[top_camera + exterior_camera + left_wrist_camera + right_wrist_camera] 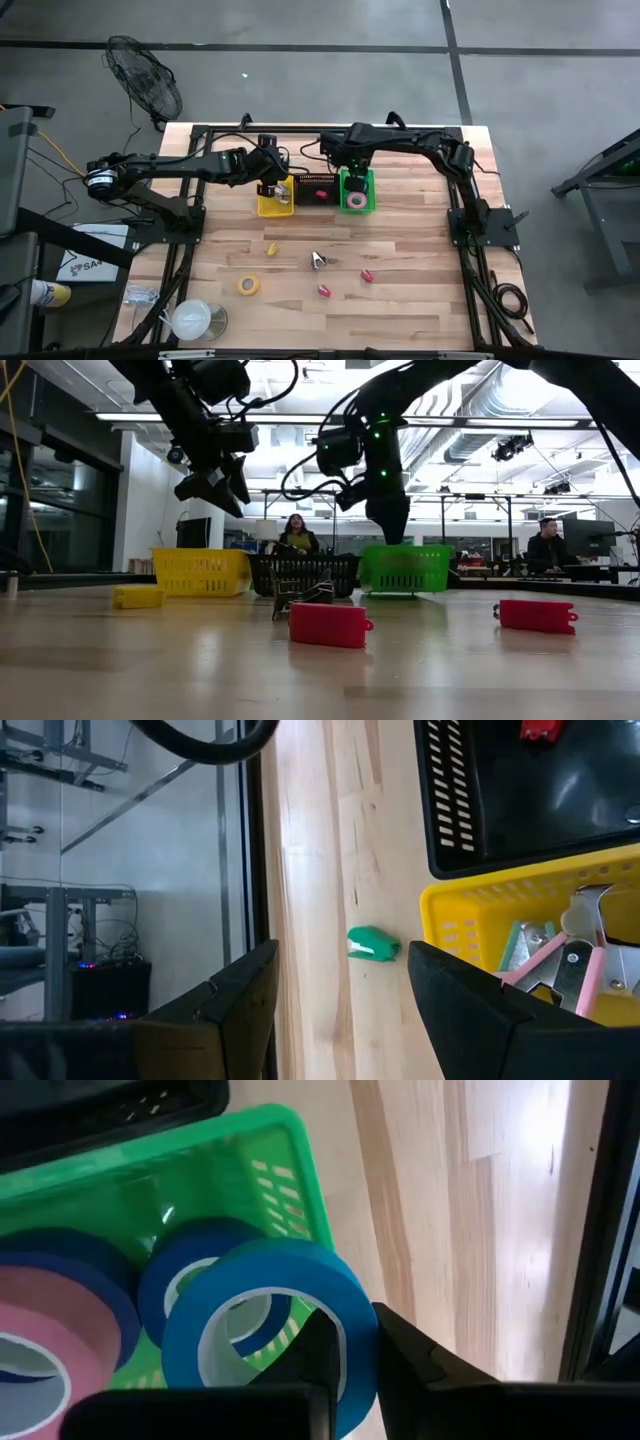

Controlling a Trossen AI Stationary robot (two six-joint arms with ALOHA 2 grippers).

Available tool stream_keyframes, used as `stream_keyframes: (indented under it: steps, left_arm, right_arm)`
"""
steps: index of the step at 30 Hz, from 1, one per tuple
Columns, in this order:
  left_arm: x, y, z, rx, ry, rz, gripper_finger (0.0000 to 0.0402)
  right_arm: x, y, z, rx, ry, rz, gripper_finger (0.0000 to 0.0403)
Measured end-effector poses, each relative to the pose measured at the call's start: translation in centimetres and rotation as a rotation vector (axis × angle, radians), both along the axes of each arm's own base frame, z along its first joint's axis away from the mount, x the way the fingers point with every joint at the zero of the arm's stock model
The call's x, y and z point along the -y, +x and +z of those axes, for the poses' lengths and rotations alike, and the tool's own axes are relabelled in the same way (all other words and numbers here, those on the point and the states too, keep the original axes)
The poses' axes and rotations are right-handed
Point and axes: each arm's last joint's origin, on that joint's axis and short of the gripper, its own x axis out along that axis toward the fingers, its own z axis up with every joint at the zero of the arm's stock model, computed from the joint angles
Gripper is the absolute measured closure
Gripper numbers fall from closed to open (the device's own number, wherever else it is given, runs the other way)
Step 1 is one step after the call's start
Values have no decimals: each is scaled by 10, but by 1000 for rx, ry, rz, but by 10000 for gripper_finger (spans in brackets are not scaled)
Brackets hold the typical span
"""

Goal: Pick and place Stapler, Stapler remover, tape
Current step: Put the light blue tape into the green bin

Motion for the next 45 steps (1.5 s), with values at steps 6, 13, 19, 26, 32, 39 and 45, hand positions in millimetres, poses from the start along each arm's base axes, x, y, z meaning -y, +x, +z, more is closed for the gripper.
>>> stream_keyframes:
  steps: [6,13,19,26,32,39,45]
  left_arm:
    - [0,0,0,0,1,-1,183]
    - [0,0,0,-7,0,-2,183]
    - [0,0,0,-7,0,-2,183]
    - [0,0,0,-7,0,-2,183]
    - [0,0,0,-7,0,-2,183]
    - [0,0,0,-6,0,-1,183]
    - [0,0,0,4,2,-1,183]
  right_arm:
    - [-5,2,0,10,8,0,373]
    - [-17,7,0,15,20,7,373]
    - [-25,6,3,5,22,2,373]
    - [-27,6,3,2,19,-7,373]
    - [-29,0,-12,-32,30,-12,373]
    - [-34,-10,-24,-4,24,-10,373]
    - [-37,-18,1,140,-20,-11,372]
